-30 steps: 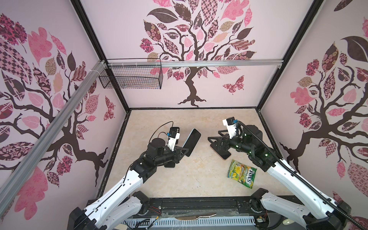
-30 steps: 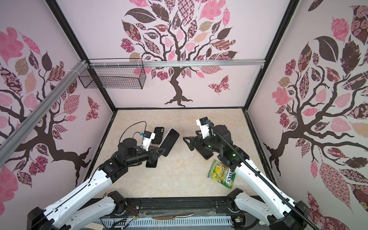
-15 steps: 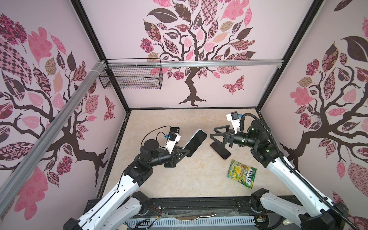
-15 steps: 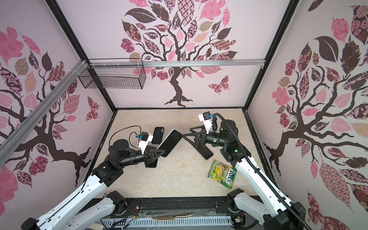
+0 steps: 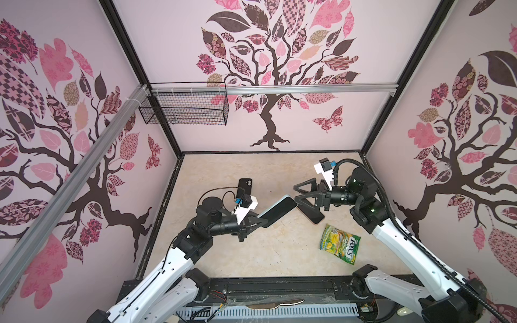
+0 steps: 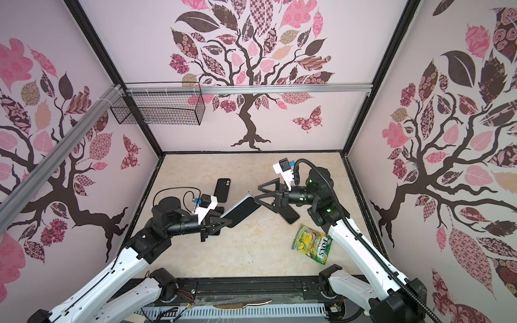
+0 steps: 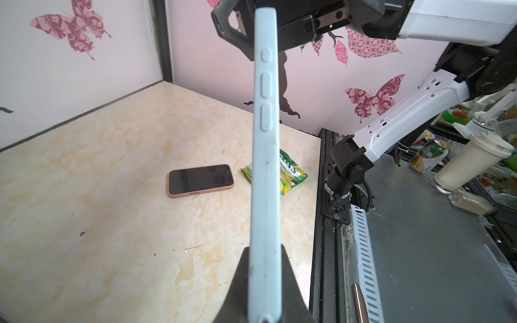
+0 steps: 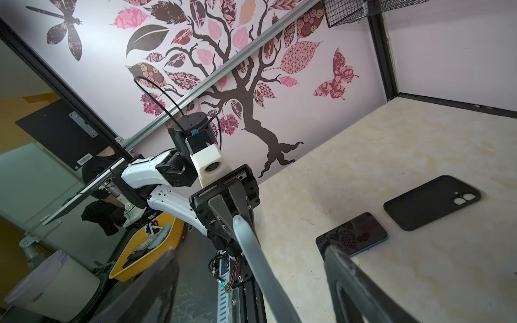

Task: Take the phone out of the phone case
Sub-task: 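Raise the cased phone upright with both grippers, holding opposite edges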

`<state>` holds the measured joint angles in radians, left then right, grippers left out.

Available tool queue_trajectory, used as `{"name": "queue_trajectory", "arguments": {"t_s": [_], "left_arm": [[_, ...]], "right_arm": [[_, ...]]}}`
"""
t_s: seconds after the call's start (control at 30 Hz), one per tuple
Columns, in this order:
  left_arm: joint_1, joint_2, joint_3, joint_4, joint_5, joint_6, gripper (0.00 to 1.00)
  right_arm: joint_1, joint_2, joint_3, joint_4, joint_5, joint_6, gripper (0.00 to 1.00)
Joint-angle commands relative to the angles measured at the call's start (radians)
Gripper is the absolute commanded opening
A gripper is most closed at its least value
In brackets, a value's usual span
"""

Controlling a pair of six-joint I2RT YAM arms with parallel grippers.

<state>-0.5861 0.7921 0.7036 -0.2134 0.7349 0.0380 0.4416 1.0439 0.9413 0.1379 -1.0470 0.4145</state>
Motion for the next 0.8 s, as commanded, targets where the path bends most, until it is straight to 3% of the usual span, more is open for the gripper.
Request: {"name": "queue_trajectory", "arguments": {"t_s": [0.0,0.23,0.77], "left_arm": [[0.002,0.0,0.072,0.046,0.068,0.034,0.0],[0.002,-0.006,0.063,0.062,0.085,0.014,0.0],[-0.015,0.015,0.05,0.104,0.133,-0.011,0.0]], "right_arm": [[0.04,0.017,0.034,-0.04,-0.038,-0.058,0.78],[0.078,0.035,0.037,-0.049,-0.03,-0.063,0.62],[0.112,0.059,0.03,0.064,-0.036,0.022,0.58]]}}
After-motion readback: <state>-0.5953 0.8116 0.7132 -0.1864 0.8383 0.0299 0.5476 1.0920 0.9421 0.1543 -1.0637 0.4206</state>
